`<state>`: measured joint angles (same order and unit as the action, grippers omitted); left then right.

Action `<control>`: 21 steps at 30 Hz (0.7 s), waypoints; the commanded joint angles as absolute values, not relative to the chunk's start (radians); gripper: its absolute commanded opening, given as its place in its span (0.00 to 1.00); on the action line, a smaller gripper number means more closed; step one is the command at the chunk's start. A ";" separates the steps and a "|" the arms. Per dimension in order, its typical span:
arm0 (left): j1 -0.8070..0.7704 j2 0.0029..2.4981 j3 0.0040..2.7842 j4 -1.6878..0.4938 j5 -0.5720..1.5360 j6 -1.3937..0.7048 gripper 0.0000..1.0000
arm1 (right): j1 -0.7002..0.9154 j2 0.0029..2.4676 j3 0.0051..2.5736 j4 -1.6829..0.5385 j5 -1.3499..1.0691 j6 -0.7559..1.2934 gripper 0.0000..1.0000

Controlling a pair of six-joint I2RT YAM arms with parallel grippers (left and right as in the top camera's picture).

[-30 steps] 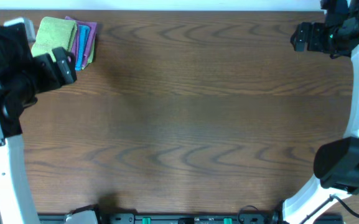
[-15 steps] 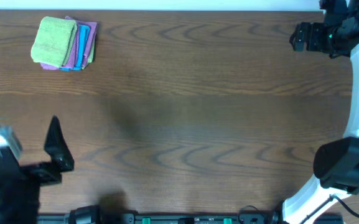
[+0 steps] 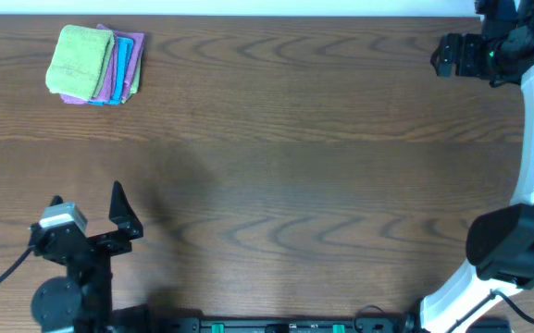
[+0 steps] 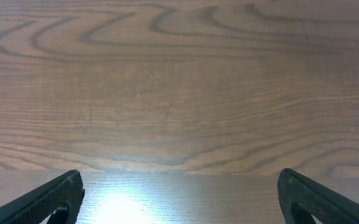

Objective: Fold the cloth

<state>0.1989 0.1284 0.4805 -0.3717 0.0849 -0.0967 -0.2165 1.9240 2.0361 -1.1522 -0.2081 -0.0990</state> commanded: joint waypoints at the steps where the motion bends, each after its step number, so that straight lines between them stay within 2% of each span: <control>1: 0.187 0.094 0.417 -0.358 0.026 -0.175 0.95 | -0.209 1.933 2.040 -1.153 -0.206 -0.113 0.99; 7: 0.163 0.062 0.321 -0.358 -0.067 -0.215 0.95 | -0.209 1.933 2.040 -1.153 -0.206 -0.113 0.99; 21: 0.162 0.056 0.199 -0.358 -0.078 -0.213 0.95 | -0.209 1.933 2.040 -1.153 -0.206 -0.113 0.99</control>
